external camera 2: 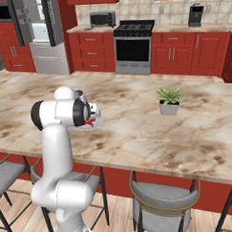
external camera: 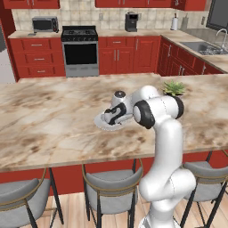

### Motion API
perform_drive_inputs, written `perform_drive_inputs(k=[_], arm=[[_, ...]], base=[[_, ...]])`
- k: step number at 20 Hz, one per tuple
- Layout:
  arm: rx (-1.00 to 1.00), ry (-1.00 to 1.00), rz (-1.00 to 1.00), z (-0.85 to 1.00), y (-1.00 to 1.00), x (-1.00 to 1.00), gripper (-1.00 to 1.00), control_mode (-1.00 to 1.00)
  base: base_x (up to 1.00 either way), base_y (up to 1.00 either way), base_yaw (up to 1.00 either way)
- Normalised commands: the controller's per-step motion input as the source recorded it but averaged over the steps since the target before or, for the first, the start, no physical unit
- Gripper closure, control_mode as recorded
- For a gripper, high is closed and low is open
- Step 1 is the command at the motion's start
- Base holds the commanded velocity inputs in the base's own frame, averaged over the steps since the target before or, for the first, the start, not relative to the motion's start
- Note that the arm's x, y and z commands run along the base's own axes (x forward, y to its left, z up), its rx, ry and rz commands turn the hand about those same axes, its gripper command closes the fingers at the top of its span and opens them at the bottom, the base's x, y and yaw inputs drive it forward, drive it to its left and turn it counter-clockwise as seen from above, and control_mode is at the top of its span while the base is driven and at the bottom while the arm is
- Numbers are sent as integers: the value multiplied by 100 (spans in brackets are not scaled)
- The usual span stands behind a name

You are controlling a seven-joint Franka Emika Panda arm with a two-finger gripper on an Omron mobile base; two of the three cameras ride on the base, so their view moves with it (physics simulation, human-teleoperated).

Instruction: Take the fish from the fridge and place it on the digital scale on the counter by the fridge. Wait a few seconds for a reading, then move it to the plate on the dining counter.

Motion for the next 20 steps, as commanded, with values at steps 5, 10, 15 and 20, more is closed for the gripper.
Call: perform_drive_inputs(k=[5, 10, 15, 20], arm=[[0, -21, 0, 81, 0, -63, -100, -100], [0, -21, 0, 91, 0, -90, -100, -100], [6, -11, 0, 100, -1, -100, -100, -100], [16, -1, 0, 100, -7, -100, -100, -100]], base=[[0, 0, 0], [0, 0, 0], [0, 0, 0], [0, 0, 0]])
